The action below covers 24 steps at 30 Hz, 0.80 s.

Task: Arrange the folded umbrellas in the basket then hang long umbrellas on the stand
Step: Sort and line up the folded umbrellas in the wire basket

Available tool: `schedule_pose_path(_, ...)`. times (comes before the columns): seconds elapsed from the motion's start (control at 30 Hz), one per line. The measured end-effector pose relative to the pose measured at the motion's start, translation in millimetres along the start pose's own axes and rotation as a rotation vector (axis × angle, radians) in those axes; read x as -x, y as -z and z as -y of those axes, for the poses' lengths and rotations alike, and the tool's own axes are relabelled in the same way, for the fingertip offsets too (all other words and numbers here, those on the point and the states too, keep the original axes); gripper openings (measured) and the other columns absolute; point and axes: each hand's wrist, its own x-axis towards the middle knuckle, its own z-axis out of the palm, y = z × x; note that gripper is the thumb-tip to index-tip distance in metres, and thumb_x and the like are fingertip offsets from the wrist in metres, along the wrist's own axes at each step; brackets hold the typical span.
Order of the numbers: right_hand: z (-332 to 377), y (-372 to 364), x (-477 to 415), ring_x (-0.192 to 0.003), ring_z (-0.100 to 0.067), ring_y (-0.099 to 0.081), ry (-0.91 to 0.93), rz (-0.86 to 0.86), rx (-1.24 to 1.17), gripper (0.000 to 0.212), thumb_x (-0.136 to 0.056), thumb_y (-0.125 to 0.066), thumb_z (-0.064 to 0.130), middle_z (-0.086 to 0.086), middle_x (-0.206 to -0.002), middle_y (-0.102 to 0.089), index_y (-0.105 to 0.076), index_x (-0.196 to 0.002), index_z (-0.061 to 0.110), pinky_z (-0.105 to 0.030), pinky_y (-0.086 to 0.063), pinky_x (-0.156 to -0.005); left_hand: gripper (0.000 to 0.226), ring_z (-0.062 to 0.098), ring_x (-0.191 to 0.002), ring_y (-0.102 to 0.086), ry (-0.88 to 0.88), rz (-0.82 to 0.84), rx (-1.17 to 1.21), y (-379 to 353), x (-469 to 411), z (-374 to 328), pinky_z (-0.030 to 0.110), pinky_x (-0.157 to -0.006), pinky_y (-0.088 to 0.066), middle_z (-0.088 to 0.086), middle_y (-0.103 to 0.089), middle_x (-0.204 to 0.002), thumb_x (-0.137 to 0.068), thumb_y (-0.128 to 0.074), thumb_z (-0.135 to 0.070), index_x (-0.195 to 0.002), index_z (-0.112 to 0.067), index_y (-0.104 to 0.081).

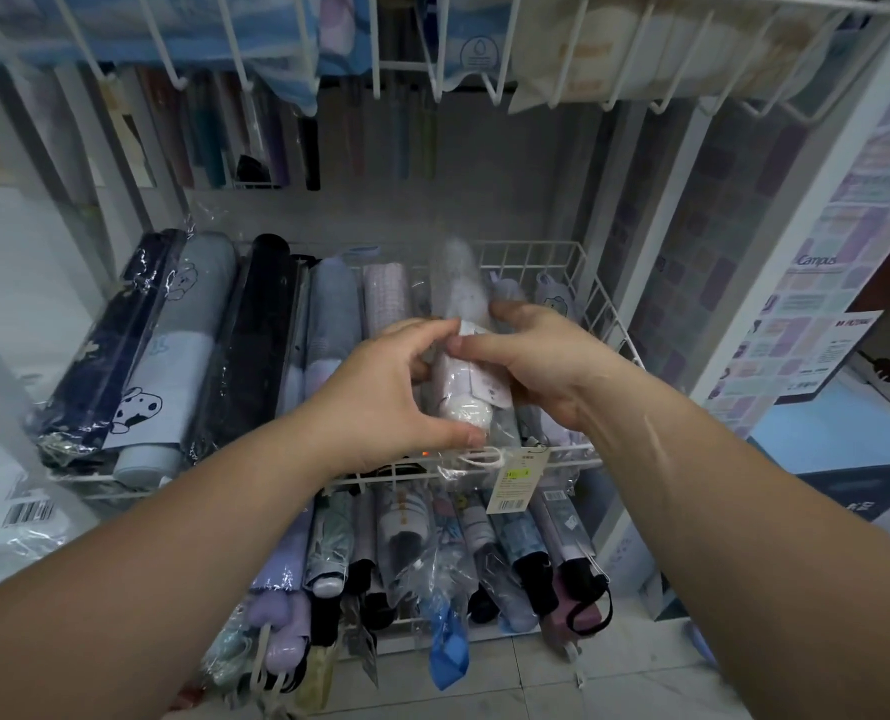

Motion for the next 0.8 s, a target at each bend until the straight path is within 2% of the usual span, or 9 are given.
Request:
schedule_pose_path(0.07,-3,1,2,-0.088,-0.018,-0.074,-0.031,0.011,0.1,0.085,-0.08,-0.082,0.017,-0.006,-0.113,-0.069,-0.036,-0.152,0.02,-0.035,-0.063,-0.073,0.117,-0.001,-0.117,-0.05,0.001,0.054,-0.096,2,3,-2,0.003,-0.089,-0.042,-0.024,-0.035,-0.138,-0.047,-0.096,-0.047,-0.149,-0.031,-0.04)
schedule_pose_path(0.13,-7,1,2,-0.094,-0.02,-0.074,-0.048,0.027,0.128,0.087,-0.079,-0.083,0.018,-0.008,-0.116,-0.068,-0.036,-0.152,0.02,-0.04,-0.062,-0.084,0.122,0.0,-0.126,-0.045,-0.005,0.094,-0.159,1,4,-1,0.018,-0.105,-0.044,-0.022,-0.034,-0.142,-0.044,-0.093,-0.057,-0.15,-0.028,-0.041)
schedule_pose_path(0.23,-12,1,-1,-0.095,-0.024,-0.075,-0.034,0.026,0.131,0.084,-0.08,-0.083,0.016,-0.013,-0.12,-0.068,-0.038,-0.151,0.017,-0.044,-0.061,-0.088,0.125,0.002,-0.133,-0.042,0.001,0.079,-0.219,0,4,1,0.029,-0.112,-0.041,-0.02,-0.035,-0.147,-0.041,-0.087,-0.068,-0.151,-0.027,-0.041)
schedule_pose_path(0.37,-11,-1,-13,-0.083,-0.017,-0.074,0.042,-0.004,0.167,0.077,-0.083,-0.081,0.013,-0.014,-0.123,-0.067,-0.041,-0.149,0.017,-0.026,-0.061,-0.064,0.122,0.005,-0.143,-0.031,0.007,0.103,-0.286,2,-1,1,0.022,-0.115,-0.028,-0.013,-0.026,-0.158,-0.053,-0.089,-0.06,-0.156,-0.026,-0.031)
schedule_pose_path(0.43,-12,-2,-21,-0.077,-0.016,-0.073,0.074,-0.028,0.206,0.075,-0.083,-0.08,0.013,-0.015,-0.118,-0.069,-0.043,-0.148,0.019,-0.025,-0.058,-0.06,0.107,0.007,-0.148,-0.024,0.022,0.102,-0.297,3,-8,6,0.024,-0.119,-0.022,-0.008,-0.022,-0.163,-0.068,-0.08,-0.06,-0.156,-0.026,-0.03)
schedule_pose_path(0.5,-16,-5,-25,-0.077,-0.016,-0.071,0.088,-0.045,0.28,0.076,-0.082,-0.082,0.015,-0.009,-0.106,-0.07,-0.044,-0.148,0.02,-0.024,-0.06,-0.064,0.081,0.011,-0.147,-0.029,0.025,0.073,-0.334,3,-17,15,0.028,-0.121,-0.024,-0.002,-0.03,-0.161,-0.083,-0.07,-0.053,-0.152,-0.023,-0.039)
schedule_pose_path(0.6,-24,-10,-26,-0.068,-0.005,-0.062,0.122,-0.064,0.493,0.075,-0.082,-0.082,0.026,0.002,-0.101,-0.063,-0.043,-0.146,0.026,-0.011,-0.048,-0.049,0.073,0.019,-0.144,-0.037,0.011,0.099,-0.506,1,-23,24,0.039,-0.118,-0.033,0.002,-0.038,-0.157,-0.086,-0.069,-0.047,-0.149,-0.022,-0.044)
schedule_pose_path(0.67,-26,-10,-26,-0.075,-0.004,-0.063,0.137,-0.069,0.552,0.077,-0.081,-0.082,0.032,0.002,-0.115,-0.061,-0.044,-0.147,0.028,-0.01,-0.051,-0.058,0.072,0.023,-0.142,-0.039,-0.012,0.097,-0.584,-2,-23,26,0.042,-0.116,-0.035,0.003,-0.04,-0.156,-0.086,-0.069,-0.046,-0.149,-0.021,-0.044)
schedule_pose_path(0.8,-17,-10,-25,-0.106,-0.018,-0.067,0.155,-0.076,0.714,0.074,-0.083,-0.077,0.042,-0.005,-0.133,-0.062,-0.047,-0.148,0.024,-0.024,-0.052,-0.088,0.066,0.025,-0.141,-0.039,-0.031,0.093,-0.629,-2,-19,23,0.043,-0.115,-0.034,0.001,-0.04,-0.155,-0.092,-0.062,-0.038,-0.151,-0.021,-0.039)
